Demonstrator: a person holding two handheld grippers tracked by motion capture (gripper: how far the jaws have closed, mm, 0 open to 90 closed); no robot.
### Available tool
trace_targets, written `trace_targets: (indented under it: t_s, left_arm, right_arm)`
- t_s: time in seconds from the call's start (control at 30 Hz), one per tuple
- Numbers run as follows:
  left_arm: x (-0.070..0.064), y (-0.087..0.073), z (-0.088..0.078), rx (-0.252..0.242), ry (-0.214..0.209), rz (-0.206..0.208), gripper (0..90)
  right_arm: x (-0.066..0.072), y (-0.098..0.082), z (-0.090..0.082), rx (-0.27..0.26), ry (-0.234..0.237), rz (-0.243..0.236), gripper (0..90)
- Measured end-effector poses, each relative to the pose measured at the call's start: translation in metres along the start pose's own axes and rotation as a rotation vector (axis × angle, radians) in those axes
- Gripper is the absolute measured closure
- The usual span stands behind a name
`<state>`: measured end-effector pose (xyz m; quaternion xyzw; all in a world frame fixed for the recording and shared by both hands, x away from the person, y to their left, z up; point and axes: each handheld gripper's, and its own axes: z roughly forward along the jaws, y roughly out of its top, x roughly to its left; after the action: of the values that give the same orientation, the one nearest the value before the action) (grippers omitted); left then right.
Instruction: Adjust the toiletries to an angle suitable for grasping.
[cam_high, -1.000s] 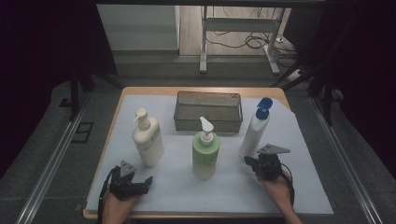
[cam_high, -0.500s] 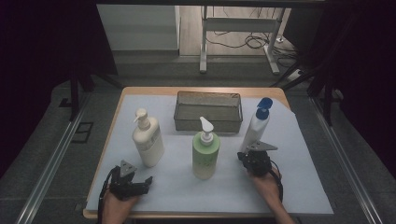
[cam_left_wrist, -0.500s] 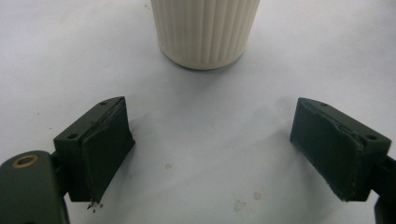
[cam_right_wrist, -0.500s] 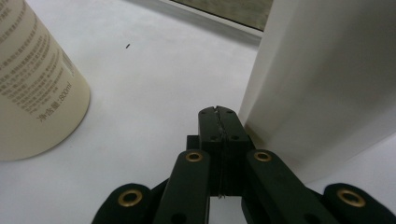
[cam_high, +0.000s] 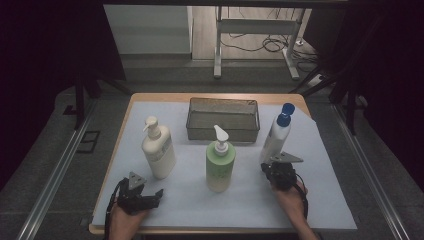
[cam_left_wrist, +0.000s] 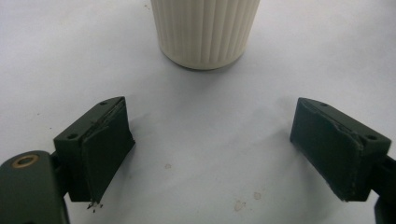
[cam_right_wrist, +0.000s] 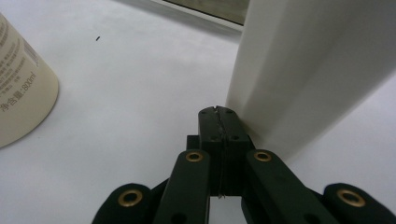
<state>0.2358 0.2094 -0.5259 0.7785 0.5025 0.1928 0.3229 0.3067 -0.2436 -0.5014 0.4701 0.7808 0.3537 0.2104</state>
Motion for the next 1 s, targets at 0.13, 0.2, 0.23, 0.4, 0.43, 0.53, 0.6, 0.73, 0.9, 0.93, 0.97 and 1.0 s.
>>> trace_targets:
  t_s: [0.13,0.2,0.23,0.4,0.43,0.53,0.6,0.73,0.9,0.93,0.97,1.0]
  left_arm:
    - [0.000,0.000,0.000,0.000,0.000,0.000,12.0]
    - [0.000,0.000,0.000,0.000,0.000,0.000,12.0]
    - [0.000,0.000,0.000,0.000,0.000,0.000,12.0]
    - [0.000,0.000,0.000,0.000,0.000,0.000,12.0]
    - [0.000,0.000,0.000,0.000,0.000,0.000,12.0]
    - [0.000,0.000,0.000,0.000,0.001,0.000,12.0]
    - [0.000,0.000,0.000,0.000,0.001,0.000,12.0]
    - [0.000,0.000,0.000,0.000,0.000,0.000,12.0]
    - [0.000,0.000,0.000,0.000,0.000,0.000,12.0]
    - [0.000,0.000,0.000,0.000,0.001,0.000,12.0]
    - [0.000,0.000,0.000,0.000,0.001,0.000,12.0]
    - [0.000,0.000,0.000,0.000,0.001,0.000,12.0]
  right_arm:
    - [-0.002,-0.001,-0.001,0.001,-0.005,-0.003,89.8]
    - [-0.005,-0.002,-0.003,0.005,-0.006,0.002,89.8]
    - [-0.006,-0.002,-0.003,0.005,-0.008,0.000,89.8]
    - [-0.015,-0.006,-0.008,0.007,-0.018,0.008,89.8]
    - [-0.015,-0.006,-0.008,0.007,-0.018,0.008,89.8]
    - [-0.024,-0.009,-0.011,0.011,-0.031,0.021,89.8]
    - [-0.029,-0.010,-0.012,0.009,-0.037,0.029,89.7]
    - [-0.036,-0.012,-0.013,0.010,-0.047,0.042,89.7]
    - [-0.043,-0.012,-0.013,0.008,-0.058,0.049,89.6]
    - [-0.044,-0.013,-0.013,0.006,-0.055,0.052,89.6]
    - [-0.046,-0.013,-0.013,0.006,-0.054,0.045,89.5]
    - [-0.045,-0.013,-0.013,0.006,-0.054,0.044,88.9]
